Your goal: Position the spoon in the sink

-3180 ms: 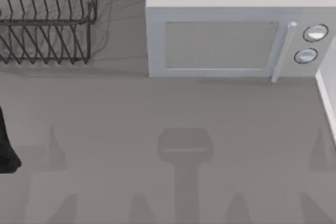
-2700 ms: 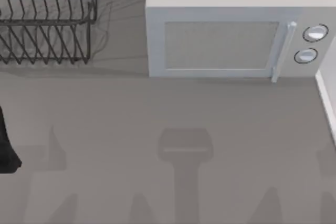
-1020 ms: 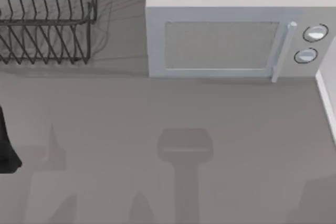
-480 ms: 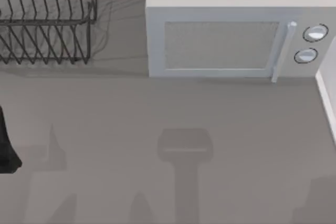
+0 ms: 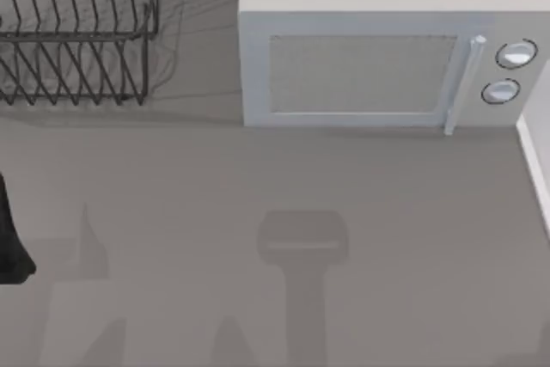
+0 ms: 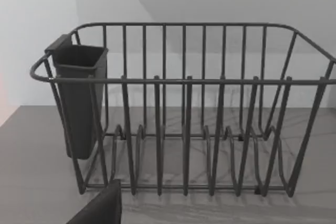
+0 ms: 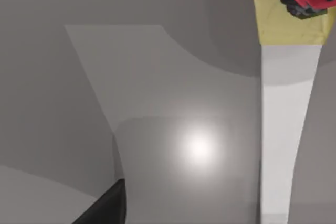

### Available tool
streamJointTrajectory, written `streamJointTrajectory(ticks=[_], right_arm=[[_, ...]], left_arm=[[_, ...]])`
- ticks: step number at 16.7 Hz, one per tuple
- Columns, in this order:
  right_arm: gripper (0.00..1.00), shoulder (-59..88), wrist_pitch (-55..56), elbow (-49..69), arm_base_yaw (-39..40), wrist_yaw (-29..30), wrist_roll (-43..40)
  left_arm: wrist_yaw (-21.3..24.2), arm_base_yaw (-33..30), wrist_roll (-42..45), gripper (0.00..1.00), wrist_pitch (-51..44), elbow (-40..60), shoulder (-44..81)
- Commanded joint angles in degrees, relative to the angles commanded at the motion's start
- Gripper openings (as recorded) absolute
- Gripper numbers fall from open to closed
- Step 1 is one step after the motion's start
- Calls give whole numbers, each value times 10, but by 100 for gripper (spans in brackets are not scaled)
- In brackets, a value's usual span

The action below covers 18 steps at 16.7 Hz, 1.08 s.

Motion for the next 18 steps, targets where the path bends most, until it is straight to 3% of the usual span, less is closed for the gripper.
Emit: streamJointTrajectory(ticks=[7, 18], right_arm=[[100, 17, 34, -19, 0, 0, 0], [17, 17, 34, -19, 0, 0, 0]], left_arm=[[0, 0, 0, 100, 0, 0, 0], [0, 0, 0, 100, 0, 0, 0]])
